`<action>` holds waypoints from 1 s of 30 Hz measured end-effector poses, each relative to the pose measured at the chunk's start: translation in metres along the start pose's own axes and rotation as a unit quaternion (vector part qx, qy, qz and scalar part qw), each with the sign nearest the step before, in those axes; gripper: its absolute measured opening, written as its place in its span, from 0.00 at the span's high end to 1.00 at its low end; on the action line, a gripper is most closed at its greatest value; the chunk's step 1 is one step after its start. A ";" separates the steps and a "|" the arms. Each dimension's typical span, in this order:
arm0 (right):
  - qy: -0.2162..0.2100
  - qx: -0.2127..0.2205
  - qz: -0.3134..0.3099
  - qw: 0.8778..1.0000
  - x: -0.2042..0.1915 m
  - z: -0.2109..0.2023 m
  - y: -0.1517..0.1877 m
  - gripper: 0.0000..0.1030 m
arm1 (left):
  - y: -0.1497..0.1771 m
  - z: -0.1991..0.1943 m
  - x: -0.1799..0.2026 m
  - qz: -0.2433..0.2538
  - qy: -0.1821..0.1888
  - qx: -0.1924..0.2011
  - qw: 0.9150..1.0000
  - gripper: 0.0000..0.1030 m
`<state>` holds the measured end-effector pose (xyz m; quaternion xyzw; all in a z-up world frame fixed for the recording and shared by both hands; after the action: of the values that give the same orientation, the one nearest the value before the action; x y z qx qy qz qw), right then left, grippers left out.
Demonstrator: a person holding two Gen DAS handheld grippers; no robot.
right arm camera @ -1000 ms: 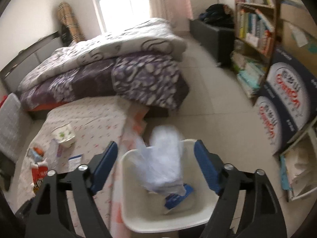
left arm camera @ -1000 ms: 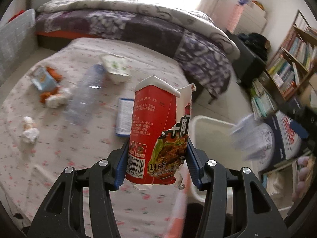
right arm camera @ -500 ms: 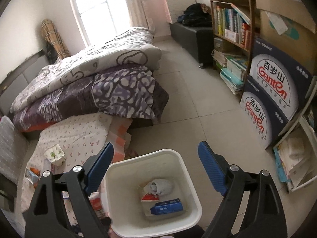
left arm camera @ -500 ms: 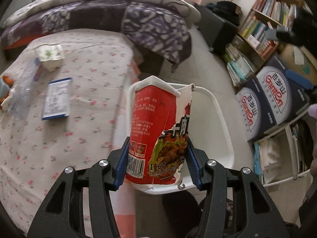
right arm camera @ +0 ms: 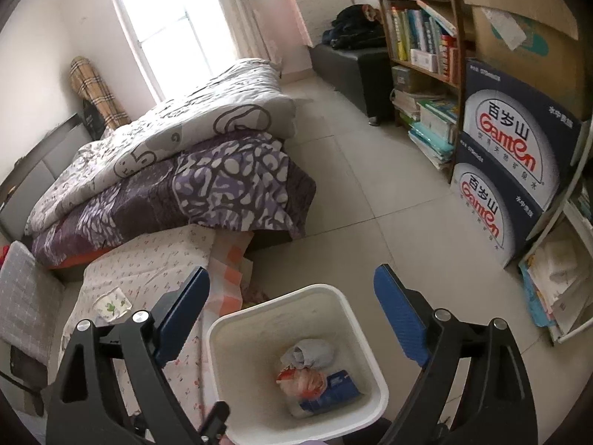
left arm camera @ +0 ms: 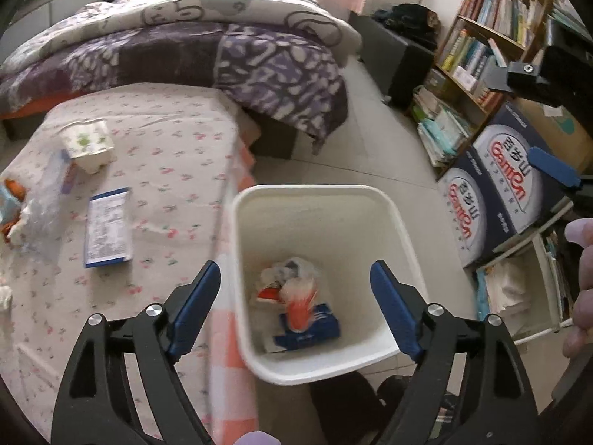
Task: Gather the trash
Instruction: 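Drop the red drink carton into the white bin with the left tool, then grasp a white tissue wad with the left tool while the right approaches the white-and-blue box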
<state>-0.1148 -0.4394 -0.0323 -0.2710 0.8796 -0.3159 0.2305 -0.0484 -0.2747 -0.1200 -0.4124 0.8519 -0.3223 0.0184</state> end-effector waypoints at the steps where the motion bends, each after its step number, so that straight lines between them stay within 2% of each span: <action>1: -0.003 0.001 -0.005 1.000 -0.006 0.000 0.002 0.15 | 0.001 -0.001 -0.005 -0.001 -0.007 -0.001 1.000 0.21; 7: -0.016 -0.016 -0.033 0.999 -0.041 0.005 0.019 0.15 | 0.016 -0.009 -0.045 0.000 -0.067 -0.010 0.998 0.16; 13: -0.036 -0.034 -0.054 0.997 -0.078 0.009 0.038 0.15 | 0.020 -0.023 -0.106 -0.070 -0.115 -0.015 0.991 0.16; 18: -0.050 -0.050 -0.077 0.994 -0.111 0.013 0.058 0.15 | 0.024 -0.044 -0.157 -0.116 -0.165 -0.005 0.979 0.15; 24: -0.062 -0.070 -0.098 0.991 -0.146 0.022 0.081 0.15 | 0.028 -0.063 -0.208 -0.128 -0.244 -0.003 0.961 0.12; 30: -0.063 -0.088 -0.124 0.986 -0.176 0.032 0.102 0.15 | 0.029 -0.077 -0.273 -0.191 -0.273 -0.007 0.943 0.12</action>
<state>0.0014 -0.2774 -0.0830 -0.4168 0.8470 -0.2459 0.2201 0.0887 -0.0252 -0.1398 -0.6393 0.7219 -0.1893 0.1853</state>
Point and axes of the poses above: each gripper's, at about its wrist camera, not at the fingertips, and z roughly the way its jaws point, x to its right, y to its underside, the point moved 4 cm from there along z, roughly the way its jaws point, and after that the axes turned 3 degrees about y, right-handed, at the moved point
